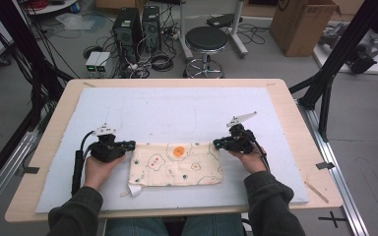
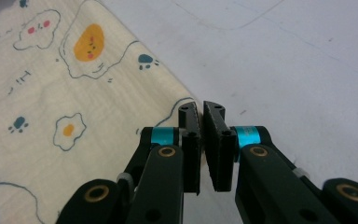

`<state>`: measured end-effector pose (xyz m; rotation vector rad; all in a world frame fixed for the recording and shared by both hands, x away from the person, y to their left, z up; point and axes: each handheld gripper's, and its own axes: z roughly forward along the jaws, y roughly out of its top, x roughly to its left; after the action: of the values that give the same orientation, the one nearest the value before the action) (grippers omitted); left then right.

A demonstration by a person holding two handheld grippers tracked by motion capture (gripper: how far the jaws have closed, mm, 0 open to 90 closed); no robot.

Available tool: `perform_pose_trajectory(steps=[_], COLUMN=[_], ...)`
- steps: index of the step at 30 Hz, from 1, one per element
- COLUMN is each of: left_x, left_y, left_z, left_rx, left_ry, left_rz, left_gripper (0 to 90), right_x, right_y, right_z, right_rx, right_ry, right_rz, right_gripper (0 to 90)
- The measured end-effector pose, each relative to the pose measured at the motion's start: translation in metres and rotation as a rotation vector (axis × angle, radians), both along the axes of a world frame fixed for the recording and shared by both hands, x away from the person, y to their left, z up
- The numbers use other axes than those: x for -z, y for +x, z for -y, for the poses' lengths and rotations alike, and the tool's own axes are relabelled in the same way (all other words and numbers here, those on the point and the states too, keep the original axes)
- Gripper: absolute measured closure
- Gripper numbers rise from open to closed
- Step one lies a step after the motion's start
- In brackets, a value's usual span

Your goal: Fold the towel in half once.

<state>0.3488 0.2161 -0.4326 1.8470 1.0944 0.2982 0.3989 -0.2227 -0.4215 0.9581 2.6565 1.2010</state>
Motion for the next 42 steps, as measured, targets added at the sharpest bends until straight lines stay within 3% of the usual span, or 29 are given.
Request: perform_pose_trajectory(steps=[9,14,18,29,34,42], left_x=[0.012,0.014,0.012,-0.001,-0.005,-0.012], left_y=[0.008,0.009,0.008,0.000,-0.003,-0.011], left_z=[0.003,0.004,0.003,-0.003,-0.003,0.001], left_rx=[-0.006,-0.002,0.011,0.043,0.053,0.087], left_ry=[0.065,0.072,0.085,0.010,-0.019,-0.011], left_rz=[-0.030,-0.033,-0.014,0.032,0.038,0.053], left_gripper=[86.4,86.0,80.6,62.6,57.5,50.4], right_x=[0.015,0.015,0.018,0.004,0.001,-0.003], right_y=[0.008,0.008,0.007,0.000,-0.002,-0.009], right_z=[-0.001,-0.002,0.001,0.009,0.010,0.006], right_rx=[0.033,0.028,0.029,0.024,0.028,0.018], right_ry=[-0.005,-0.012,0.025,0.127,0.141,0.120], right_rz=[-0.030,-0.014,-0.016,0.036,0.046,0.048], right_gripper=[85.6,85.4,80.6,62.2,56.9,49.5])
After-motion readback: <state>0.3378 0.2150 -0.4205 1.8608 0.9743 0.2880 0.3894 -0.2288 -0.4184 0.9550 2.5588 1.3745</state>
